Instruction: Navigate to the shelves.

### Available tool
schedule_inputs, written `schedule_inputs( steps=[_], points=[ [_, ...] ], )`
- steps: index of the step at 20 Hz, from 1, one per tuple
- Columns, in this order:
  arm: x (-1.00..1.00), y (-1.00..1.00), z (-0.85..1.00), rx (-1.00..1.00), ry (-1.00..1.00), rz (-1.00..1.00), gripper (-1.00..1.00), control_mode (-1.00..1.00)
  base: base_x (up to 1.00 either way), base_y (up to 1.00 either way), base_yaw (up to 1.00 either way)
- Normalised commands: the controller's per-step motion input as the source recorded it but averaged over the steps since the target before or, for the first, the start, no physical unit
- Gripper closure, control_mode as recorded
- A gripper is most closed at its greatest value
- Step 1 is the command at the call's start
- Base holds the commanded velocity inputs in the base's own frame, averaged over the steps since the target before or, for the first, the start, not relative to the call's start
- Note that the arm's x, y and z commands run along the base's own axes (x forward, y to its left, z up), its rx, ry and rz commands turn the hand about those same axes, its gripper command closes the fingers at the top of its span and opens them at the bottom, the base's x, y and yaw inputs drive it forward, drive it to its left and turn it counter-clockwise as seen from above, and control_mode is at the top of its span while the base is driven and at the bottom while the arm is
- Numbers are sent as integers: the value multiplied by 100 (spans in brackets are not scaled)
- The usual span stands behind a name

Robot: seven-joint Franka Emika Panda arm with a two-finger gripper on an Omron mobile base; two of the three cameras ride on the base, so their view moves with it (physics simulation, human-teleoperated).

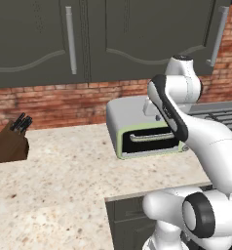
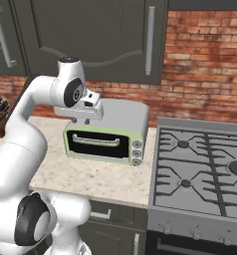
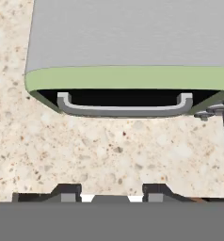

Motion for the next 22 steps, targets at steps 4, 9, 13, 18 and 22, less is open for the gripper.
schedule_inputs(
  steps=[4,9,13,18,22],
  points=[
    [-32,-2,0,0,0,0,-100,-100,0,0,0],
    [-70,-8,-15,0,0,0,-100,-100,0,0,0],
    [-69,0,-28,0,0,1,-100,-100,0,0,0],
    [-53,0,-36,0,0,4,-100,-100,0,0,0],
    [-25,-1,-19,0,0,6,-100,100,-26,-5,7]
  ],
)
